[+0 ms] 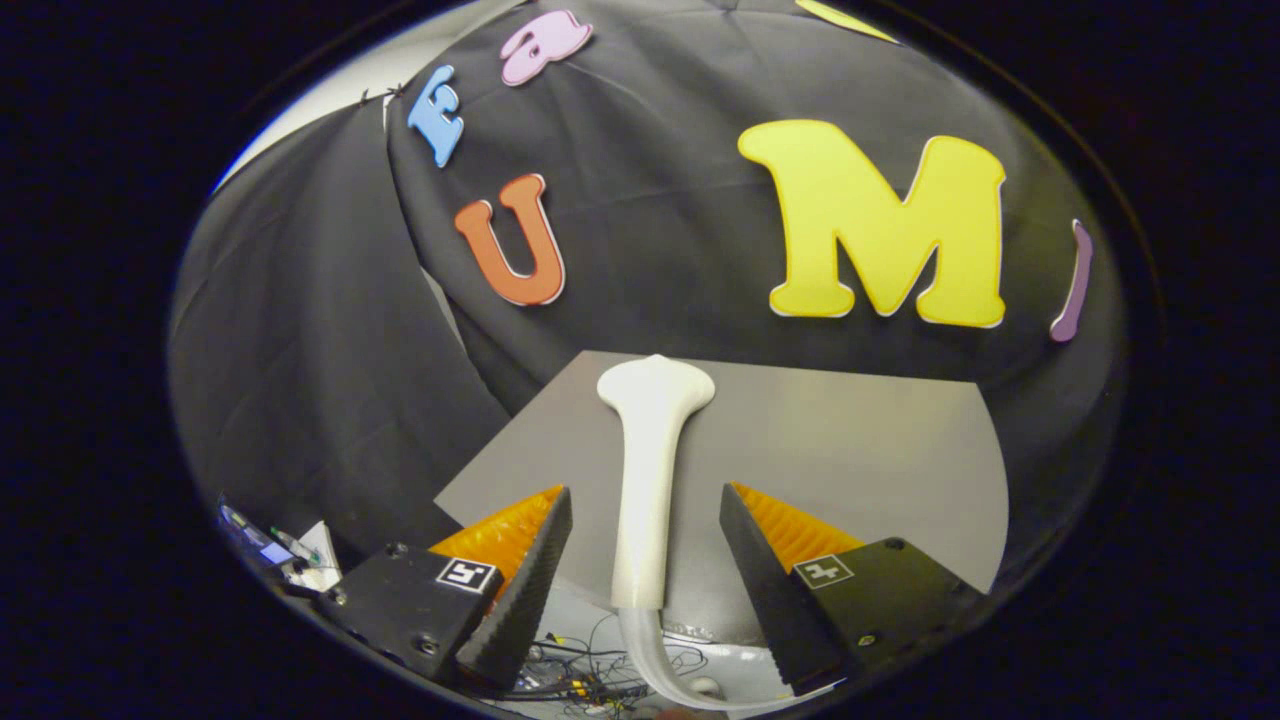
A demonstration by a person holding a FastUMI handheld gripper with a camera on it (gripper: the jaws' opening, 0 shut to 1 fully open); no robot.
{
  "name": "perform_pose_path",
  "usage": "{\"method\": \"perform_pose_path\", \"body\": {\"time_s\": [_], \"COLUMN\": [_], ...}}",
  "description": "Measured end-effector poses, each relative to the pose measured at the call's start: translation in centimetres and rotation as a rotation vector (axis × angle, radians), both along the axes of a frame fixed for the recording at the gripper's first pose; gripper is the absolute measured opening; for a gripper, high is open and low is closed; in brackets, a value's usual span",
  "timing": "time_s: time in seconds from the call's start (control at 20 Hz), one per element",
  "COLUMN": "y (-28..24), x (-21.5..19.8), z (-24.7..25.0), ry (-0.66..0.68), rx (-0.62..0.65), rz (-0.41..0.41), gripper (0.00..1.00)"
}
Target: Iron the clothes twice with a garment steamer, once on the left side and once on the right side.
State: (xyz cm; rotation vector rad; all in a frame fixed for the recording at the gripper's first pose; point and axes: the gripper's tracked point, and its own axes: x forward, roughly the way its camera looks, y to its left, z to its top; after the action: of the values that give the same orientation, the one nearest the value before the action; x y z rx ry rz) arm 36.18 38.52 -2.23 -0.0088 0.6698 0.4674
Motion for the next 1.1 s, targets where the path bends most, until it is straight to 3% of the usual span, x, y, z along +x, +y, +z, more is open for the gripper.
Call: {"method": "perform_pose_path", "body": {"time_s": [0.3,0.5,0.6,0.75,0.85,1.1], "y": [1.8,1.5,2.1,1.5,1.8,2.0], "x": [1.1,1.3,1.2,1.9,2.3,2.5], "z": [-3.3,-5.1,-5.6,-5.8,-6.0,-5.7], "ry": [0.118,0.149,0.16,0.131,0.164,0.181], "rx": [-0.064,-0.118,-0.123,-0.164,-0.147,-0.133], "rz": [0.008,-0.013,0.002,-0.025,-0.051,-0.051], "gripper": [0.92,0.83,0.77,0.52,0.42,0.39]}}
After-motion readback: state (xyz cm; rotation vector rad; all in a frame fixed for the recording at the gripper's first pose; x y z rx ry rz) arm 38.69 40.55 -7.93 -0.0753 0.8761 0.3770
